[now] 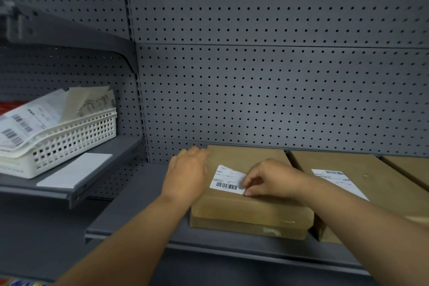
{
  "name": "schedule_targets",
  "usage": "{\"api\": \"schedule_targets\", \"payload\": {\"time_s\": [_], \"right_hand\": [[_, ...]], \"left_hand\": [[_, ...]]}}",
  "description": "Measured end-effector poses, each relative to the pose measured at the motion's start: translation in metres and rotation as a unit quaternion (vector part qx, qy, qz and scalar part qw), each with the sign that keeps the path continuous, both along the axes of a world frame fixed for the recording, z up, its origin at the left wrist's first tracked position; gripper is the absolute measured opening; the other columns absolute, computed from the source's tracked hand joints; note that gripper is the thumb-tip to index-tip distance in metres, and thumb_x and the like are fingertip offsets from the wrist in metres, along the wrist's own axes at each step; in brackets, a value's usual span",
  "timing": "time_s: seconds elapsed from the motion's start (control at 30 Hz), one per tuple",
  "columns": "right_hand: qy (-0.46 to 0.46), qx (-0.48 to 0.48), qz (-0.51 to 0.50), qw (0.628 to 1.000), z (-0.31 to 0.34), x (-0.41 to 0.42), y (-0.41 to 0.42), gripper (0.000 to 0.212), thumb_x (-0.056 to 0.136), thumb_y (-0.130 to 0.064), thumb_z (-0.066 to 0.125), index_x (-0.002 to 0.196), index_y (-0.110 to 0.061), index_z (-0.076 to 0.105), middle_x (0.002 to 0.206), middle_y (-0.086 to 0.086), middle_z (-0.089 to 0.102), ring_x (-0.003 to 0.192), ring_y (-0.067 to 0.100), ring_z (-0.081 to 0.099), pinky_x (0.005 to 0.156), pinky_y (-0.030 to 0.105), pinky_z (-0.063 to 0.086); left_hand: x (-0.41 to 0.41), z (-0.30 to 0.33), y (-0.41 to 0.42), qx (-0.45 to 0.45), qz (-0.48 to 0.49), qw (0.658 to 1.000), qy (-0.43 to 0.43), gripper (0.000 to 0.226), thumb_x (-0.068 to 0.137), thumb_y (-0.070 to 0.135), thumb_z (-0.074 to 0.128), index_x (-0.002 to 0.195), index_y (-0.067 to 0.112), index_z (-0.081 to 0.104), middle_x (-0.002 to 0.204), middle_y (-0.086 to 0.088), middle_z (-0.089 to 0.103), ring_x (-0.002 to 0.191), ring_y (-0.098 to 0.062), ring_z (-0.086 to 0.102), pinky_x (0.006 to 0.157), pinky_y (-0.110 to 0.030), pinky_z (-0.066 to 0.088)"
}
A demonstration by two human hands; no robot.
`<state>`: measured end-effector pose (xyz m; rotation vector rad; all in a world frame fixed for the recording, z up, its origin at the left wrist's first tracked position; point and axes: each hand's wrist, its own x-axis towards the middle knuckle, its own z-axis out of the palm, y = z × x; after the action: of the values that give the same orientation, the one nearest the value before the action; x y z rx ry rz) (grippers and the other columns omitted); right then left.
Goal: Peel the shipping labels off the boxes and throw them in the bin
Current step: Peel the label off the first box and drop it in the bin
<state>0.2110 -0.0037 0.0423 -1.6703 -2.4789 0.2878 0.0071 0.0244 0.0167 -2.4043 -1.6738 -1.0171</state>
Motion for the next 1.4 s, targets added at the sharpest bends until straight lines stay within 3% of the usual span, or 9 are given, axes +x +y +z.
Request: {"api": "schedule_targets", "payload": {"time_s": [0.1,0.17,0.47,0.67,0.8,0.87,0.97,1.23,1.4], "right_hand": [[-0.042,0.014,0.016,0.999,-0.003,-0.001,-0.002,0.023,0.084,-0.029,0.065,0.105,-0.023,0.071,0.111,-0.007,0.070,0.100,0.009,0.061,0.090,0.024,0.046],[-0.065,0.029,0.027,0.997,-0.003,-0.003,-0.002,0.023,0.086,-0.028,0.061,0.107,-0.024,0.070,0.112,-0.006,0.069,0.102,0.012,0.061,0.091,0.026,0.046],[-0.184,0.133,0.110,0.968,-0.009,-0.007,-0.001,0.029,0.095,-0.027,0.041,0.110,-0.023,0.066,0.113,-0.001,0.066,0.102,0.019,0.059,0.086,0.033,0.047],[-0.184,0.147,0.119,0.964,-0.011,-0.007,0.002,0.028,0.094,-0.027,0.040,0.106,-0.022,0.065,0.110,-0.002,0.066,0.100,0.018,0.060,0.086,0.035,0.048],[-0.127,0.081,0.111,0.982,-0.003,0.001,0.008,0.023,0.089,-0.031,0.054,0.106,-0.027,0.068,0.112,-0.008,0.068,0.103,0.011,0.059,0.086,0.026,0.045],[-0.134,0.074,0.117,0.981,-0.002,0.002,0.010,0.022,0.088,-0.032,0.055,0.106,-0.028,0.069,0.112,-0.009,0.068,0.102,0.011,0.059,0.082,0.024,0.042],[-0.156,0.082,0.127,0.976,-0.002,-0.002,0.013,0.021,0.089,-0.029,0.052,0.101,-0.026,0.070,0.105,-0.007,0.070,0.096,0.014,0.060,0.081,0.028,0.047],[-0.229,0.107,0.141,0.957,-0.004,-0.010,0.012,0.028,0.092,-0.028,0.042,0.098,-0.015,0.066,0.099,0.005,0.066,0.092,0.023,0.060,0.081,0.040,0.049],[-0.195,0.086,0.135,0.968,-0.002,-0.008,0.012,0.025,0.092,-0.031,0.047,0.102,-0.023,0.069,0.103,-0.002,0.069,0.096,0.017,0.059,0.082,0.032,0.046]], "left_hand": [[-0.001,-0.005,-0.003,0.024,0.019,0.997,0.070,0.021,0.088,0.013,0.040,0.072,0.012,0.054,0.078,0.001,0.050,0.076,-0.019,0.043,0.079,-0.031,0.038],[-0.002,-0.005,-0.004,0.030,0.024,0.995,0.088,0.025,0.086,0.020,0.039,0.062,0.015,0.043,0.070,0.004,0.040,0.070,-0.017,0.037,0.071,-0.028,0.028],[-0.008,-0.018,0.001,0.029,0.028,0.969,0.242,0.022,0.091,0.014,0.043,0.087,0.014,0.064,0.095,-0.002,0.064,0.087,-0.021,0.056,0.072,-0.030,0.037],[-0.005,-0.021,0.001,0.010,0.034,0.966,0.254,0.015,0.087,0.011,0.051,0.083,0.014,0.065,0.090,-0.002,0.065,0.084,-0.021,0.058,0.069,-0.030,0.036],[-0.003,-0.016,-0.004,0.004,0.043,0.956,0.290,0.015,0.064,0.020,0.076,0.056,0.022,0.064,0.058,0.008,0.064,0.057,-0.011,0.059,0.053,-0.025,0.045],[-0.006,-0.018,-0.002,0.004,0.028,0.962,0.270,0.011,0.078,0.022,0.063,0.068,0.020,0.066,0.073,0.004,0.067,0.068,-0.014,0.055,0.064,-0.028,0.044],[-0.009,-0.022,0.006,0.001,0.024,0.968,0.248,0.028,0.093,0.023,0.038,0.088,0.016,0.064,0.095,-0.002,0.065,0.085,-0.019,0.052,0.078,-0.031,0.038],[-0.009,-0.018,0.007,-0.011,0.023,0.964,0.264,0.028,0.091,0.021,0.037,0.082,0.015,0.063,0.084,-0.001,0.062,0.074,-0.017,0.041,0.073,-0.031,0.036],[-0.009,-0.019,0.006,-0.024,0.027,0.964,0.263,0.024,0.091,0.020,0.037,0.078,0.019,0.057,0.080,-0.002,0.056,0.073,-0.017,0.040,0.071,-0.031,0.035]]}}
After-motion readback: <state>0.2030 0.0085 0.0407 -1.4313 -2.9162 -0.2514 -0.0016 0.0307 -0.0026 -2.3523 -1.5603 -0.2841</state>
